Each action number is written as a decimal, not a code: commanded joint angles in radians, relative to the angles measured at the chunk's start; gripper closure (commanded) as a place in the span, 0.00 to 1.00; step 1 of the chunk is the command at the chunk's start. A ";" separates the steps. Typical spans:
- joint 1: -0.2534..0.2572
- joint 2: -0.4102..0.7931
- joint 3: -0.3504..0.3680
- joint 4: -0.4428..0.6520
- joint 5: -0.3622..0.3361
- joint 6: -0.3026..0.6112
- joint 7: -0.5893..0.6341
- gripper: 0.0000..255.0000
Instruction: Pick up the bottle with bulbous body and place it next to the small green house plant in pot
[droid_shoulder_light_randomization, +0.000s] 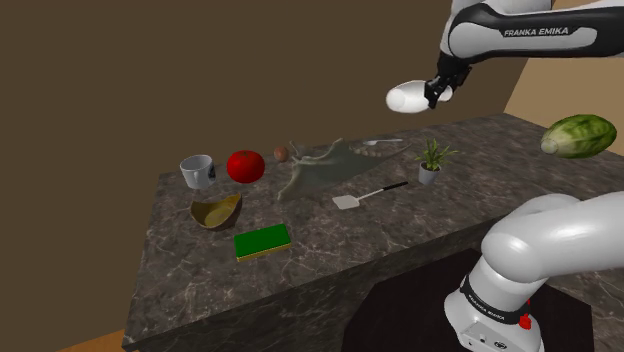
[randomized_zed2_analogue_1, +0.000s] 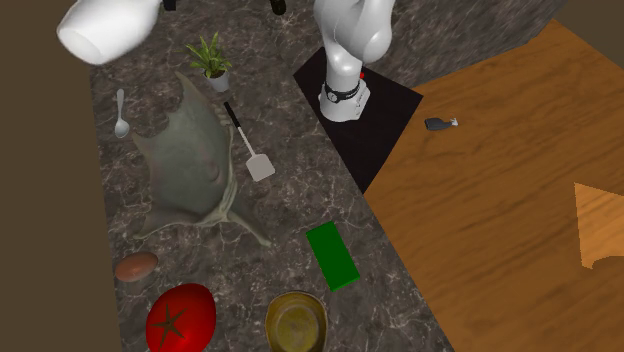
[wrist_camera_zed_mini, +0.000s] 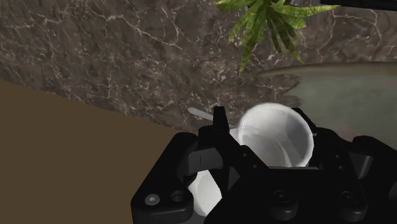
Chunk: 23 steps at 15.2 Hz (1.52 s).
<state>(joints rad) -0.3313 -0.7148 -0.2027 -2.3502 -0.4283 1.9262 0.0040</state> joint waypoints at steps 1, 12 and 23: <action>-0.008 0.040 -0.046 0.027 -0.013 0.031 -0.041 1.00; -0.003 0.310 -0.309 0.258 0.026 0.160 -0.299 1.00; 0.017 0.518 -0.474 0.377 0.159 0.274 -0.479 1.00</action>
<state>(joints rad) -0.3139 -0.1987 -0.6750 -1.9621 -0.2694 2.1862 -0.4754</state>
